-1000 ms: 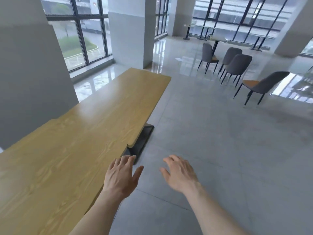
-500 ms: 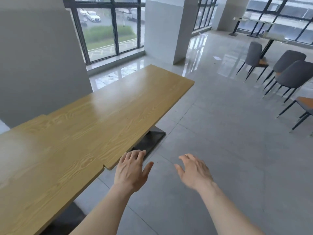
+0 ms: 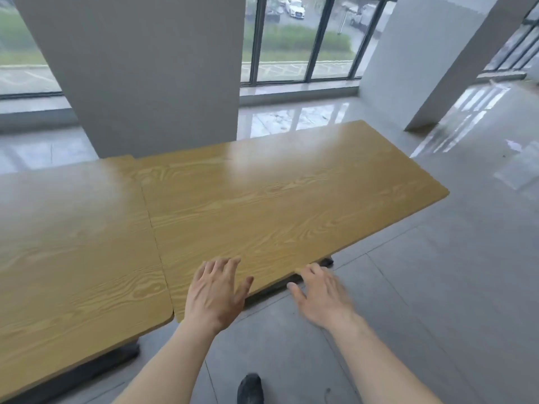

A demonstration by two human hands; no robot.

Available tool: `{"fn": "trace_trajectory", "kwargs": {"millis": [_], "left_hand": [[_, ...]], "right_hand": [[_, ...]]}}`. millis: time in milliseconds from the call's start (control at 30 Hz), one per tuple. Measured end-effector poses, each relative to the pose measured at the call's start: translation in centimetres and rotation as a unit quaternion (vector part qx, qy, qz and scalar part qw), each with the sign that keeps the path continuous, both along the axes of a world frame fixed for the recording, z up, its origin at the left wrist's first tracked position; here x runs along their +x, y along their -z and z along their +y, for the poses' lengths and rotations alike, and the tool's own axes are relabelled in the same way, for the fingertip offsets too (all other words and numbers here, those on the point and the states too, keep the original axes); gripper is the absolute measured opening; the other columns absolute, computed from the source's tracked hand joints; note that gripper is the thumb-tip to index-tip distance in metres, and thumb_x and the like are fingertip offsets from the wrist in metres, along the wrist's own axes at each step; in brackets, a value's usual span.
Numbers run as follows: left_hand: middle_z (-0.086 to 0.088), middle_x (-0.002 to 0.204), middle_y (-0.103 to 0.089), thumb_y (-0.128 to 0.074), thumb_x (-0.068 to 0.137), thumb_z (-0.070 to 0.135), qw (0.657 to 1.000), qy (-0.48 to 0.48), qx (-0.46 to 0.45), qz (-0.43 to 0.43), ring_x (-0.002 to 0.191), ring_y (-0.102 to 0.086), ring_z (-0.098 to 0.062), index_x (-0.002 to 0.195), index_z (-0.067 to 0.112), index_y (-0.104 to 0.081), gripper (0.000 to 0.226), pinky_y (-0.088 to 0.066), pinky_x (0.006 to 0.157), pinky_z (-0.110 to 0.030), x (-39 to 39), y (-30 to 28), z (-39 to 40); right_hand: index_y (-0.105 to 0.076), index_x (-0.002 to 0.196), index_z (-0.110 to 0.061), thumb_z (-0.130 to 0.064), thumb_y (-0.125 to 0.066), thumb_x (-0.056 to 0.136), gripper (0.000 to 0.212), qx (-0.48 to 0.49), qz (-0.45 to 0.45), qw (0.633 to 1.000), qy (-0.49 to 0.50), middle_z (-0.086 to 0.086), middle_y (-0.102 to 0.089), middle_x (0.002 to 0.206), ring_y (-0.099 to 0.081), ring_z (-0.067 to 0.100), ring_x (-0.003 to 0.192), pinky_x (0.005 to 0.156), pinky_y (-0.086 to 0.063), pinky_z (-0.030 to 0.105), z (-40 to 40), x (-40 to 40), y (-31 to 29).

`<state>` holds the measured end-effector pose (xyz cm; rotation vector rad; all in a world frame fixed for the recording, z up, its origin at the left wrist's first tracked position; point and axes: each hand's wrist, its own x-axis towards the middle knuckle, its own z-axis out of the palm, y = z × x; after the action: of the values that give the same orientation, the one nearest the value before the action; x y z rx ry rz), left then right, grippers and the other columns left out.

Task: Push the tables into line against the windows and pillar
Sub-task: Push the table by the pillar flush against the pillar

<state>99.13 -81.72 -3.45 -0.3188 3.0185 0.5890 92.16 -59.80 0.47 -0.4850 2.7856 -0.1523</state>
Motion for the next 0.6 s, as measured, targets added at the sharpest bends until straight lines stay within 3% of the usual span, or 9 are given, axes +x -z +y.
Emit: {"fn": "trace_trajectory", "kwargs": {"millis": [233, 400, 500, 600], "left_hand": [[0.003, 0.152, -0.047, -0.026, 0.099, 0.065, 0.991, -0.135, -0.007, -0.010, 0.143, -0.036, -0.019, 0.150, 0.027, -0.042, 0.066, -0.023, 0.123, -0.039, -3.2, 4.0, -2.3], [-0.003, 0.157, -0.043, -0.030, 0.101, 0.061, 0.984, -0.179, -0.023, 0.007, 0.150, -0.031, -0.023, 0.149, 0.023, -0.043, 0.063, -0.016, 0.126, -0.041, -3.7, 7.5, -2.1], [-0.002, 0.162, -0.036, -0.027, 0.101, 0.061, 0.980, -0.194, -0.030, 0.022, 0.155, -0.022, -0.022, 0.153, 0.023, -0.040, 0.065, -0.009, 0.128, -0.041, -3.9, 10.0, -1.1], [-0.002, 0.166, -0.028, -0.026, 0.102, 0.062, 0.977, -0.208, -0.038, 0.021, 0.157, -0.015, -0.022, 0.156, 0.024, -0.035, 0.067, -0.006, 0.128, -0.043, -3.8, 12.7, 0.1]], "right_hand": [[-0.052, 0.142, -0.021, -0.049, -0.039, 0.103, 0.049, -0.018, 0.016, 0.993, -0.112, 0.000, -0.054, 0.140, -0.045, 0.022, 0.134, 0.113, -0.034, 0.036, -5.0, -7.9, 5.4], [-0.043, 0.151, -0.019, -0.053, -0.036, 0.103, 0.059, -0.032, 0.025, 0.987, -0.158, 0.010, -0.035, 0.163, -0.024, 0.026, 0.153, 0.125, -0.020, 0.043, -6.9, -9.7, 10.1], [-0.034, 0.157, -0.021, -0.059, -0.027, 0.102, 0.067, -0.037, 0.046, 0.981, -0.187, 0.010, -0.022, 0.168, -0.011, 0.025, 0.157, 0.127, -0.012, 0.045, -7.2, -10.0, 13.2], [-0.032, 0.157, -0.018, -0.061, -0.028, 0.102, 0.070, -0.043, 0.070, 0.974, -0.212, 0.013, -0.021, 0.168, -0.010, 0.028, 0.157, 0.127, -0.011, 0.048, -6.9, -10.3, 16.0]]}}
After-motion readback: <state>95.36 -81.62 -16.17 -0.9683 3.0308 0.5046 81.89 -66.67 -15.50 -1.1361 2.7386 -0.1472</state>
